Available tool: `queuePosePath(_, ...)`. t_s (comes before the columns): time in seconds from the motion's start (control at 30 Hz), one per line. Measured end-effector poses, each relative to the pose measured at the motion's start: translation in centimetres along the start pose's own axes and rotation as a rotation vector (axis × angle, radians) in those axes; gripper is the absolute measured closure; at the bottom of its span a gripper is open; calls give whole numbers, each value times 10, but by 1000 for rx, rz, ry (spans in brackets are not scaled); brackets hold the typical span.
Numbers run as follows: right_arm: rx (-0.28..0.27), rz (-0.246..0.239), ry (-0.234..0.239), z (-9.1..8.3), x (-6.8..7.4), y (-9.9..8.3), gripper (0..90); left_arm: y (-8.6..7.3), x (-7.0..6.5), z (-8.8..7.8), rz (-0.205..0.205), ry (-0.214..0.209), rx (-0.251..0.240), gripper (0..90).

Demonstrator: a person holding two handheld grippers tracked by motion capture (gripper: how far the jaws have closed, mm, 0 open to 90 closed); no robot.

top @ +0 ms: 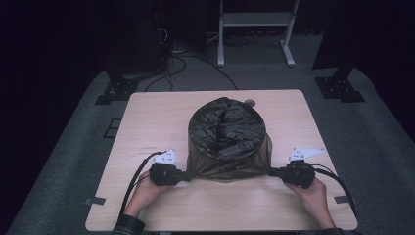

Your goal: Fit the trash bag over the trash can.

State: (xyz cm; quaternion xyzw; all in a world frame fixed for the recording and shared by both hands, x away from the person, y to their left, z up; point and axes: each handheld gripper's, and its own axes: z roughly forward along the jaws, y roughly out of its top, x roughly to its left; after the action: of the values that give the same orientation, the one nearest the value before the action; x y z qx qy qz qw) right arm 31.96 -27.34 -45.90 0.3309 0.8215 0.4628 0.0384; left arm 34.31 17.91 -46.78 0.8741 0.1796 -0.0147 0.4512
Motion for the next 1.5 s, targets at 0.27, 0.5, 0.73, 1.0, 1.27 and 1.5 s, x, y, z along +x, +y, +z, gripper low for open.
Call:
queuePosePath(0.27,-81,-15,-40,-15,0,3,613,4,-1,-30,4,49,-87,636)
queuePosePath(0.5,-196,-21,-14,-36,-1,15,327,16,-6,-67,14,59,-222,545)
queuePosePath(0.73,-213,-67,50,-34,3,33,151,36,-11,-77,27,72,-264,404)
queuePosePath(1.0,-266,-203,103,-38,-3,68,103,67,2,-78,64,118,-304,181)
queuePosePath(1.27,-241,-264,191,-28,-13,98,102,86,15,-56,98,47,-311,90)
queuePosePath(1.5,-213,-298,202,-13,-9,104,100,91,12,-43,139,3,-302,80)
